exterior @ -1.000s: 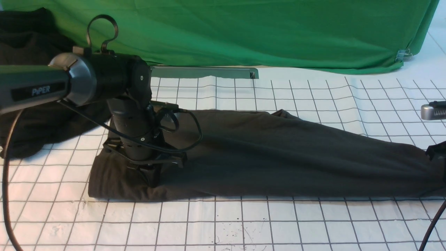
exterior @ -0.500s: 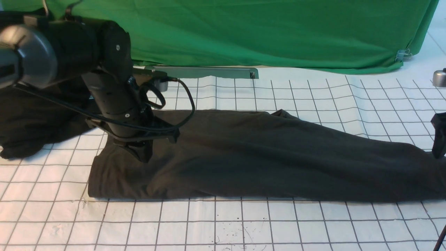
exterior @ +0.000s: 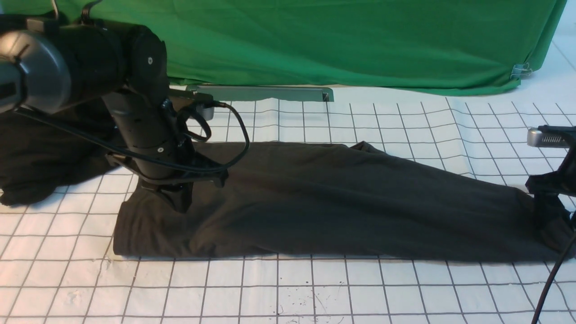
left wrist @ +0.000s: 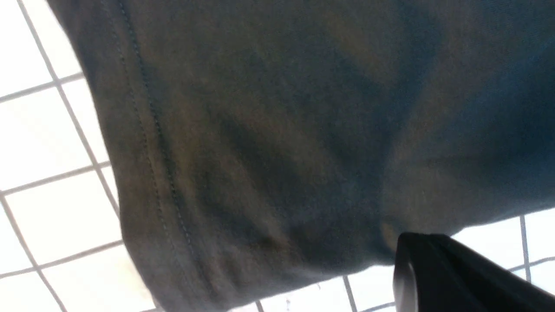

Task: Fold a long-sleeved shirt over a white checkered tablecloth.
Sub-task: 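Pull the folded dark garment lengthwise by its ends to straighten it flat on the table, then fold the right end of the dark garment over onto its left end with the right gripper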

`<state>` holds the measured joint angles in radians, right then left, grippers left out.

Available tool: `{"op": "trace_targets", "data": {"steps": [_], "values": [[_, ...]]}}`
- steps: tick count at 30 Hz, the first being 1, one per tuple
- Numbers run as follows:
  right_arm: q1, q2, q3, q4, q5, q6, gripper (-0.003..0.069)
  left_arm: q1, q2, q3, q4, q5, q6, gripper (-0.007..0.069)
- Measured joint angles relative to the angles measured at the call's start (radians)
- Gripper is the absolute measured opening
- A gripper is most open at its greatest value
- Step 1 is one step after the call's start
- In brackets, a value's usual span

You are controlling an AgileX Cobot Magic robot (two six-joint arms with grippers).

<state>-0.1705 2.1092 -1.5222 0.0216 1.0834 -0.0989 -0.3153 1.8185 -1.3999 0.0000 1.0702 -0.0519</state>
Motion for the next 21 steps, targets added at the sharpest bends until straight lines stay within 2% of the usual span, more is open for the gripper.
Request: {"op": "trace_targets", "data": {"steps": [1,2,3,4,5,8,13,17,21], "values": [[0.000,0.000,0.000,0.010,0.001,-0.005,0.0377,0.000,0.000,0.000,0.000,0.002,0.000,-0.0004],[0.001,0.000,0.000,0.012,0.001,-0.007,0.0345,0.000,0.000,0.000,0.000,0.005,0.000,-0.0004],[0.003,-0.003,0.000,0.016,0.002,-0.017,0.0195,0.000,0.000,0.000,0.009,0.015,0.000,-0.0004],[0.003,-0.007,0.000,0.013,0.002,-0.018,0.0120,0.000,-0.001,0.000,0.017,0.018,0.000,-0.0004],[0.003,-0.012,0.000,0.012,0.005,-0.016,0.0084,0.000,-0.003,0.000,0.030,0.028,-0.001,-0.0004],[0.002,-0.050,-0.002,0.005,0.021,0.005,0.0043,0.006,-0.023,0.000,0.076,0.047,-0.015,-0.0004],[0.013,-0.144,-0.071,0.009,0.080,0.060,0.0036,0.069,-0.067,0.000,0.073,0.038,-0.041,-0.0004],[0.077,-0.205,-0.172,0.043,0.123,0.078,0.0035,0.171,-0.076,0.000,0.032,0.040,-0.044,-0.0004],[0.223,-0.216,-0.260,0.140,0.128,0.114,0.0035,0.281,-0.078,0.000,-0.006,0.049,-0.040,-0.0004]]}}
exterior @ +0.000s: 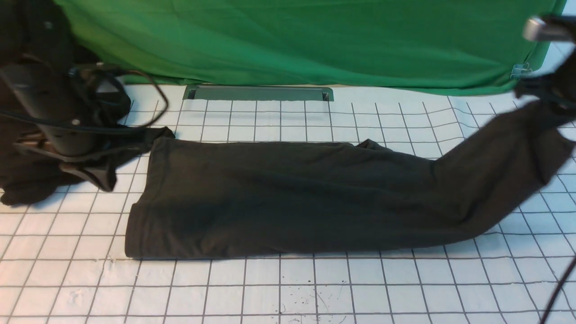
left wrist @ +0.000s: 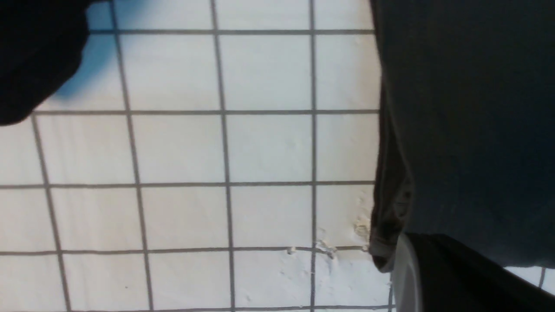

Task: Fold a long-sleeved shirt over a white checkered tablecloth.
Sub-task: 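Fold the right end of the dark garment over onto its left end with the right gripper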

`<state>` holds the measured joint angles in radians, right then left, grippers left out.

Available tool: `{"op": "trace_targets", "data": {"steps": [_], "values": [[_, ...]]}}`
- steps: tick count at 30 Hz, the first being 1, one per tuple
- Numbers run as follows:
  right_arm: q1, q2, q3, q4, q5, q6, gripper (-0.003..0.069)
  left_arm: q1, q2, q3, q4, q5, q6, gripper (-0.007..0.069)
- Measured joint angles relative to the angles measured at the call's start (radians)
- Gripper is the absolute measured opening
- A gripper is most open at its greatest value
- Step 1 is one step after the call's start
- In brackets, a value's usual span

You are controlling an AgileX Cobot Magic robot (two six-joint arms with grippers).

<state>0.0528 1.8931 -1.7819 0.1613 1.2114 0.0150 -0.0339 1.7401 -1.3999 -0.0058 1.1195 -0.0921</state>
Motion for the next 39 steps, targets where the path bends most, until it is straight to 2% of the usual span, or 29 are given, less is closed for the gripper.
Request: {"op": "trace_targets", "data": {"steps": [2,7,9,10,11,14,23,31,32,38,39], "values": [[0.045,0.000,-0.018,0.028,0.000,0.006,0.0035,0.021,-0.001,0.000,-0.003,0.001,0.008,-0.0004],[0.245,0.027,-0.107,0.139,-0.018,0.049,0.0035,0.075,-0.019,0.000,-0.041,0.002,0.038,-0.0004],[0.338,0.061,-0.158,0.168,-0.037,0.079,0.0035,0.078,-0.021,0.000,-0.059,0.000,0.045,-0.0004],[0.345,0.068,-0.167,0.170,-0.038,0.081,0.0035,0.078,-0.021,0.000,-0.061,0.000,0.046,-0.0004],[0.408,0.104,-0.207,0.202,-0.048,0.096,0.0035,0.078,-0.021,0.000,-0.081,-0.005,0.050,-0.0004],[0.483,0.179,-0.274,0.265,-0.059,0.113,0.0038,0.078,-0.021,0.000,-0.110,-0.007,0.072,-0.0004],[0.625,0.428,-0.538,0.461,-0.166,0.150,0.0043,0.078,-0.020,0.000,-0.125,-0.015,0.092,-0.0004],[0.676,0.524,-0.627,0.488,-0.222,0.153,0.0060,0.078,-0.020,0.000,-0.124,-0.017,0.092,-0.0004],[0.679,0.532,-0.627,0.489,-0.229,0.156,0.0076,0.078,-0.020,0.000,-0.124,-0.017,0.092,-0.0004],[0.696,0.571,-0.627,0.495,-0.282,0.175,0.0390,0.078,-0.020,0.000,-0.102,-0.007,0.092,-0.0004],[0.696,0.571,-0.629,0.495,-0.279,0.174,0.0419,0.078,-0.020,0.000,-0.094,-0.003,0.092,-0.0004]]}}
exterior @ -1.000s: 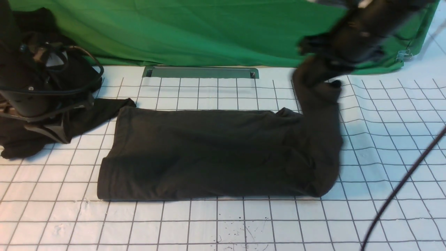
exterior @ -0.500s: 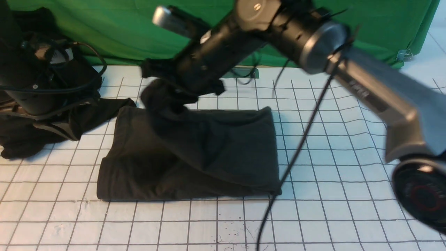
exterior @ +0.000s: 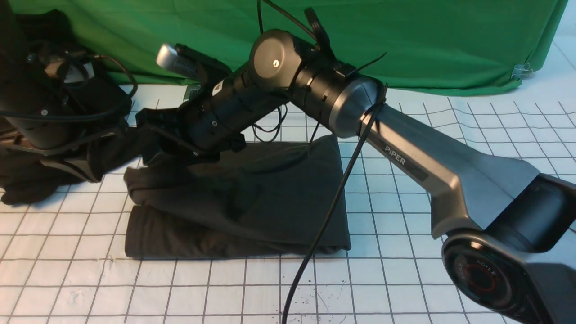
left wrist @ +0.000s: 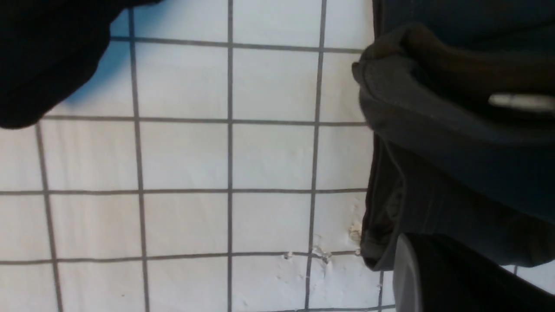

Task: Fold a long-sleeved shirt over a white checkered tablecloth.
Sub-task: 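Fold the right end of the dark garment over onto its left end with the right gripper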

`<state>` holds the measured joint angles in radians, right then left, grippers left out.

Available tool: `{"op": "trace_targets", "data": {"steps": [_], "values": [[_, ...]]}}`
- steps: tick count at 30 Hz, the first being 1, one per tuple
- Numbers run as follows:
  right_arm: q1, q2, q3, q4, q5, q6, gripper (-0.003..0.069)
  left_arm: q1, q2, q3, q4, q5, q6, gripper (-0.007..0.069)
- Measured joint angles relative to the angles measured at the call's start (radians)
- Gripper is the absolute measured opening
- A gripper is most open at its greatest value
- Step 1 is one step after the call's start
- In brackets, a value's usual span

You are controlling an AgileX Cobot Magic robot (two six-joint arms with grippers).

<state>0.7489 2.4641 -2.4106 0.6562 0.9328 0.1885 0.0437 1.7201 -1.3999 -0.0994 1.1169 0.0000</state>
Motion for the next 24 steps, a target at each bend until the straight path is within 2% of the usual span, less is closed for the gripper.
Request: {"op": "trace_targets", "data": {"steps": [2,5,7,9,11,13,14,16,21,22,24], "values": [[-0.002,0.000,-0.016,0.000,0.025,-0.026,0.0487,0.002,-0.001,0.000,0.024,0.014,0.000,-0.0004],[-0.016,-0.009,-0.052,-0.005,0.108,-0.080,0.0517,0.016,-0.013,0.000,0.034,0.029,-0.009,-0.0004],[-0.048,-0.025,-0.102,-0.051,0.212,-0.111,0.0512,0.054,-0.046,0.000,0.036,0.030,-0.032,-0.0004],[-0.070,-0.041,-0.124,-0.090,0.247,-0.119,0.0486,0.073,-0.067,0.000,0.035,0.028,-0.043,-0.0004],[-0.116,-0.085,-0.137,-0.159,0.268,-0.133,0.0377,0.114,-0.108,0.000,-0.002,0.021,-0.041,-0.0004],[-0.157,-0.131,-0.141,-0.208,0.273,-0.158,0.0234,0.125,-0.137,0.000,-0.069,0.017,0.000,-0.0004],[-0.175,-0.154,-0.140,-0.237,0.275,-0.176,0.0134,0.122,-0.152,0.000,-0.112,0.016,0.030,-0.0004],[-0.201,-0.203,-0.136,-0.284,0.275,-0.188,0.0055,0.099,-0.164,0.000,-0.183,0.006,0.058,-0.0004],[-0.235,-0.317,-0.014,-0.377,0.275,-0.210,0.0010,-0.039,-0.139,0.000,-0.248,-0.087,0.075,-0.0004],[-0.240,-0.366,0.081,-0.393,0.276,-0.223,0.0009,-0.111,-0.099,0.000,-0.254,-0.142,0.077,-0.0004],[-0.241,-0.415,0.196,-0.400,0.279,-0.244,0.0010,-0.184,-0.044,-0.012,-0.255,-0.196,0.078,-0.0004]]}}
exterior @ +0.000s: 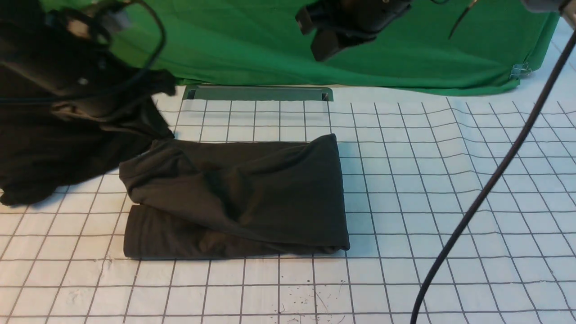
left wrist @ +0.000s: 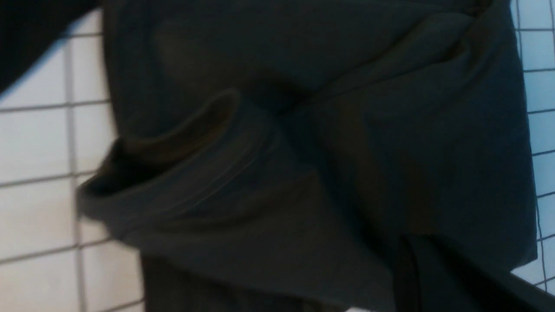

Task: Fold a long-sleeved shirt over a white checkered tablecloth.

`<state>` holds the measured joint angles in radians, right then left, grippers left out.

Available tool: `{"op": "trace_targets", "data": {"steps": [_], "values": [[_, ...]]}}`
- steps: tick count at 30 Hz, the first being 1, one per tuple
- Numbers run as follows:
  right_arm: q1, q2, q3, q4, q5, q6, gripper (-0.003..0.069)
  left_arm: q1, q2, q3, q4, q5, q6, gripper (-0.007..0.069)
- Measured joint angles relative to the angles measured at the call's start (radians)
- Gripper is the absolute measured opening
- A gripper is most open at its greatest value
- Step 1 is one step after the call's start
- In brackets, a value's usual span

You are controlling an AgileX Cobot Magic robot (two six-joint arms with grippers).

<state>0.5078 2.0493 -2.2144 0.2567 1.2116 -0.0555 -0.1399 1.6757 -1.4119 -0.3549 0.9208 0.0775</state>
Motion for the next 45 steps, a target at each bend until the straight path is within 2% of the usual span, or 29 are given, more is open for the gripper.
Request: {"op": "trace_targets", "data": {"steps": [1,4,6,10,15,20,28,34,37,41,45], "values": [[0.000,0.000,0.000,0.000,0.001,-0.002,0.0010,-0.013,0.015,-0.006,0.000,-0.009,0.000,-0.0004],[0.000,-0.077,0.209,0.000,0.006,-0.025,0.0010,-0.092,0.179,-0.112,-0.002,-0.037,-0.001,-0.0004],[0.000,-0.092,0.252,-0.002,0.006,-0.033,0.0010,-0.102,0.224,-0.147,0.011,-0.035,-0.007,-0.0004],[0.000,-0.138,0.387,-0.011,0.004,-0.045,0.0010,-0.117,0.377,-0.268,0.127,0.052,-0.087,-0.0004],[0.000,-0.172,0.460,-0.013,-0.022,-0.046,0.0010,-0.115,0.440,-0.303,0.303,0.254,-0.154,-0.0004],[0.000,-0.196,0.464,-0.013,-0.062,-0.046,0.0010,-0.115,0.382,-0.230,0.395,0.276,-0.189,-0.0004],[0.000,-0.206,0.464,-0.012,-0.074,-0.046,0.0010,-0.112,0.194,0.044,0.409,0.234,-0.242,-0.0004],[0.000,-0.206,0.464,-0.010,-0.081,-0.046,0.0010,-0.108,0.120,0.112,0.406,0.219,-0.256,-0.0004],[0.000,-0.206,0.464,-0.009,-0.080,-0.045,0.0010,-0.105,0.066,0.115,0.409,0.157,-0.282,-0.0004],[0.008,-0.206,0.464,0.025,-0.080,-0.040,0.0010,-0.105,0.018,0.115,0.309,0.018,-0.267,-0.0004],[0.028,-0.194,0.464,0.039,-0.090,-0.041,0.0010,-0.106,0.042,0.116,0.242,-0.003,-0.229,-0.0004]]}}
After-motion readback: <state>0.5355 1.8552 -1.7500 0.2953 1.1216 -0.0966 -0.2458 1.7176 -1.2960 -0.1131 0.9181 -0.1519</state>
